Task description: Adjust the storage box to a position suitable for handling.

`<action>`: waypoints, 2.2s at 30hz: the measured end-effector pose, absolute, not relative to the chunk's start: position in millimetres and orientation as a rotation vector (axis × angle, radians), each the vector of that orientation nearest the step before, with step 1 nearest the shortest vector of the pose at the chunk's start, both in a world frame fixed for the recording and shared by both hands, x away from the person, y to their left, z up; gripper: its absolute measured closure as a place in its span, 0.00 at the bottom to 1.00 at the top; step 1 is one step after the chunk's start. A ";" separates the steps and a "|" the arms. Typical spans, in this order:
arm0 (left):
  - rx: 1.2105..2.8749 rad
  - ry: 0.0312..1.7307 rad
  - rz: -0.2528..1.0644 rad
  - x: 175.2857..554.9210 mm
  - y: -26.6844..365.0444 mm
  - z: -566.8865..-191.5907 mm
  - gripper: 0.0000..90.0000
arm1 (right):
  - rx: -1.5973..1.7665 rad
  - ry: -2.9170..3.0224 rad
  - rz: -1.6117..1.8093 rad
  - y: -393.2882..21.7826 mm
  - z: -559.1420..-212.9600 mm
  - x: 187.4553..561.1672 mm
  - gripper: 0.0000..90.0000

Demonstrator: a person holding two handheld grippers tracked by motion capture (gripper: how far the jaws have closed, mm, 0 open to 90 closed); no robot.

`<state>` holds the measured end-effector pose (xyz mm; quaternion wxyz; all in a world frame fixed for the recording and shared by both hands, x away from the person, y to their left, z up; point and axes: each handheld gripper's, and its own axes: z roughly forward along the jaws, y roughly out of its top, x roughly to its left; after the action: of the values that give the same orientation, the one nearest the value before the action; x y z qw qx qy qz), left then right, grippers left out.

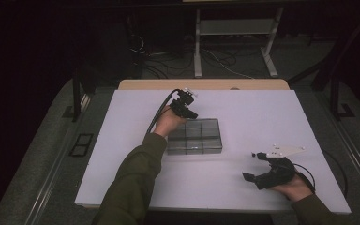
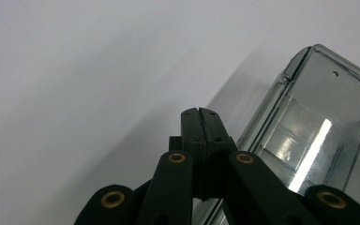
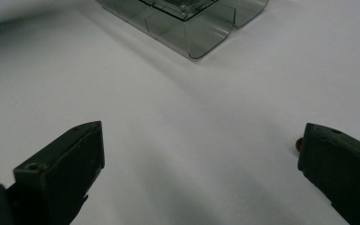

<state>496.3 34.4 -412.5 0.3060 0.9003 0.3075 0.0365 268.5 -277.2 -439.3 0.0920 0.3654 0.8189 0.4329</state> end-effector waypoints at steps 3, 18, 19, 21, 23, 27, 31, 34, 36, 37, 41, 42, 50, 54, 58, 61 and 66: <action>2.387 0.810 0.089 494.7 33.5 -412.1 1.00 | 1.088 2.430 1.285 -277.3 -439.3 268.4 0.00; 2.449 0.695 0.033 472.0 17.3 -410.1 1.00 | 1.084 2.434 1.277 -277.3 -439.2 268.3 0.00; 2.448 0.688 0.033 470.7 17.0 -410.4 1.00 | 1.081 2.434 1.277 -277.2 -439.2 268.4 0.00; 2.439 0.707 0.021 466.4 16.7 -410.6 1.00 | 1.079 2.434 1.275 -277.1 -439.3 268.3 0.00; 2.431 0.701 0.014 464.1 17.7 -411.3 1.00 | 1.080 2.434 1.274 -277.0 -439.4 268.2 0.00; 2.422 0.704 0.000 459.1 19.6 -411.8 1.00 | 1.084 2.437 1.272 -276.5 -439.5 268.1 0.00; 2.433 0.696 -0.008 452.4 20.1 -411.0 1.00 | 1.086 2.436 1.272 -276.3 -439.6 268.0 0.00; 2.435 0.688 -0.008 447.6 21.1 -411.2 1.00 | 1.087 2.439 1.269 -276.1 -439.8 268.0 0.00; 2.438 0.688 -0.011 444.7 22.2 -411.0 1.00 | 1.082 2.440 1.266 -276.1 -440.2 268.1 0.00; 2.431 0.694 -0.013 442.8 22.3 -411.3 1.00 | 1.083 2.441 1.265 -276.0 -440.2 268.0 0.00; 2.443 0.694 -0.005 438.2 25.5 -412.6 1.00 | 1.086 2.441 1.264 -276.2 -440.3 268.2 0.00; 2.447 0.704 -0.012 437.5 26.9 -413.3 1.00 | 1.086 2.441 1.265 -276.2 -440.4 268.3 0.00; 2.344 0.715 0.033 433.4 44.1 -407.3 1.00 | 1.091 2.440 1.262 -275.9 -440.6 268.1 0.00; 2.235 0.736 0.093 422.4 68.6 -401.1 1.00 | 1.090 2.442 1.261 -276.4 -440.8 267.6 0.00; 2.178 0.772 0.157 405.7 97.2 -394.7 1.00 | 1.089 2.445 1.258 -275.9 -441.5 267.9 0.00; 2.153 0.788 0.189 396.0 113.7 -390.6 0.99 | 1.091 2.443 1.255 -275.6 -441.3 267.4 0.00; 2.088 0.864 0.230 363.8 163.2 -396.6 0.99 | 1.084 2.447 1.253 -275.1 -441.4 266.8 0.00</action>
<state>363.8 163.2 -396.6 0.4217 0.8336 0.3448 0.0918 266.8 -275.1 -441.4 0.0930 0.3652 0.8244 0.4223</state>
